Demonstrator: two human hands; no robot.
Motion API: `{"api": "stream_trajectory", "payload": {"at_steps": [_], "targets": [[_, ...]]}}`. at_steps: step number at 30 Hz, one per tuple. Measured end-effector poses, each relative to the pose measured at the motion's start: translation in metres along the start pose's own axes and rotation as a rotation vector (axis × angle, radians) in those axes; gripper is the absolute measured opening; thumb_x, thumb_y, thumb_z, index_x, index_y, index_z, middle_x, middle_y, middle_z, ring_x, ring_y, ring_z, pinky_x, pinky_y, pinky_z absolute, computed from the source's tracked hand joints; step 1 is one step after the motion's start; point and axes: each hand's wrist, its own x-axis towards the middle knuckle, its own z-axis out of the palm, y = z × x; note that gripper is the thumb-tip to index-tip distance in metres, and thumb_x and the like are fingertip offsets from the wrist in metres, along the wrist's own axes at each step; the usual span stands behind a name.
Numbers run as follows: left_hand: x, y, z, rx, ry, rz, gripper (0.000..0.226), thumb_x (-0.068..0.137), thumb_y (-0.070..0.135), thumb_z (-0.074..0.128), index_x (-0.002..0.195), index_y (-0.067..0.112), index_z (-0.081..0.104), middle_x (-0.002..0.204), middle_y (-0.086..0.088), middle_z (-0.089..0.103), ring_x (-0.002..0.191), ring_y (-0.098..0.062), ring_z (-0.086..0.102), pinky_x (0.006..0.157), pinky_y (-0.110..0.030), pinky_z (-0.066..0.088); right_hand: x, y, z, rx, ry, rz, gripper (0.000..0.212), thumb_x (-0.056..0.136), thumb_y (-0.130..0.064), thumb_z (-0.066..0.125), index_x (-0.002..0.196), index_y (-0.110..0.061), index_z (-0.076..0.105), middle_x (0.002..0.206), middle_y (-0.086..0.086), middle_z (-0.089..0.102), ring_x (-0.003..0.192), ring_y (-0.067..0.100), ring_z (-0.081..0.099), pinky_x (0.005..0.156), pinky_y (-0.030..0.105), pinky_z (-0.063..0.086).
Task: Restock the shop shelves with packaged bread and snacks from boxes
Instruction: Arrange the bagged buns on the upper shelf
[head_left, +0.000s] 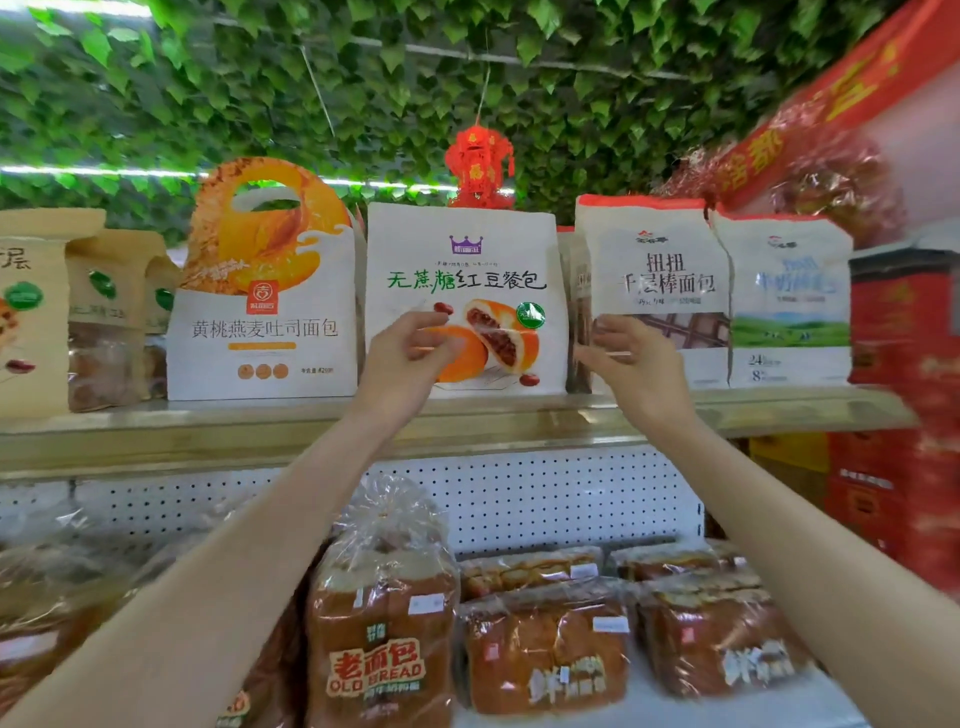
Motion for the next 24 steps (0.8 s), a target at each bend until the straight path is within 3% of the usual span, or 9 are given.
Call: {"api": "stream_trajectory", "payload": {"at_steps": [2, 7, 12, 17, 19, 21, 24], "targets": [[-0.020, 0.007, 0.015, -0.060, -0.036, 0.007, 0.030, 0.090, 0.020, 0.066, 0.119, 0.019, 0.060, 0.103, -0.001, 0.064, 0.097, -0.017, 0.063, 0.085, -0.035, 0.056, -0.019, 0.004, -0.017, -0.009, -0.010, 0.008, 0.049, 0.089, -0.028, 0.068, 0.134, -0.016, 0.054, 0.113, -0.004, 0.062, 0.100, 0.012, 0.060, 0.070, 0.006, 0.043], [-0.079, 0.025, 0.051, -0.102, -0.138, -0.011, 0.032, 0.090, 0.024, 0.066, 0.121, 0.025, 0.057, 0.104, 0.004, 0.067, 0.098, -0.013, 0.065, 0.083, -0.028, 0.055, -0.068, 0.017, -0.067, 0.007, -0.005, 0.062, 0.044, 0.090, -0.030, 0.066, 0.131, -0.020, 0.055, 0.110, -0.001, 0.065, 0.097, 0.014, 0.063, 0.088, 0.035, 0.053], [-0.143, 0.042, 0.108, -0.114, -0.200, -0.106, 0.034, 0.090, 0.024, 0.066, 0.122, 0.023, 0.056, 0.101, 0.004, 0.066, 0.101, -0.016, 0.064, 0.090, -0.033, 0.053, -0.117, 0.048, -0.133, -0.021, -0.046, 0.119, 0.044, 0.091, -0.030, 0.065, 0.132, -0.016, 0.055, 0.110, 0.001, 0.068, 0.097, 0.015, 0.065, 0.088, 0.036, 0.054], [-0.228, 0.033, 0.175, -0.119, -0.177, -0.232, 0.029, 0.088, 0.021, 0.069, 0.114, 0.028, 0.058, 0.104, -0.002, 0.068, 0.100, -0.019, 0.065, 0.091, -0.038, 0.054, -0.177, 0.096, -0.193, 0.003, -0.162, 0.213, 0.043, 0.091, -0.027, 0.065, 0.132, -0.018, 0.054, 0.112, 0.001, 0.066, 0.097, 0.017, 0.066, 0.078, 0.024, 0.055], [-0.267, 0.023, 0.202, -0.163, -0.113, -0.295, 0.027, 0.087, 0.011, 0.069, 0.110, 0.022, 0.059, 0.096, -0.002, 0.071, 0.092, -0.014, 0.066, 0.085, -0.032, 0.053, -0.203, 0.122, -0.213, 0.042, -0.207, 0.256, 0.037, 0.091, -0.020, 0.067, 0.126, -0.016, 0.058, 0.110, 0.003, 0.067, 0.098, 0.023, 0.067, 0.080, 0.036, 0.058], [-0.310, 0.015, 0.229, -0.186, -0.105, -0.382, 0.027, 0.086, 0.003, 0.068, 0.109, 0.016, 0.059, 0.076, 0.011, 0.069, 0.072, 0.003, 0.062, 0.071, -0.021, 0.050, -0.234, 0.151, -0.230, 0.043, -0.257, 0.299, 0.031, 0.090, -0.019, 0.068, 0.120, -0.015, 0.062, 0.110, 0.004, 0.069, 0.101, 0.021, 0.066, 0.087, 0.047, 0.054], [-0.359, -0.002, 0.254, -0.159, -0.127, -0.501, 0.034, 0.087, 0.003, 0.067, 0.119, 0.009, 0.058, 0.080, 0.006, 0.065, 0.063, 0.008, 0.059, 0.069, -0.012, 0.048, -0.275, 0.188, -0.243, 0.028, -0.308, 0.387, 0.037, 0.090, -0.025, 0.067, 0.125, -0.017, 0.059, 0.110, 0.001, 0.068, 0.096, 0.010, 0.065, 0.091, 0.036, 0.053]]}}
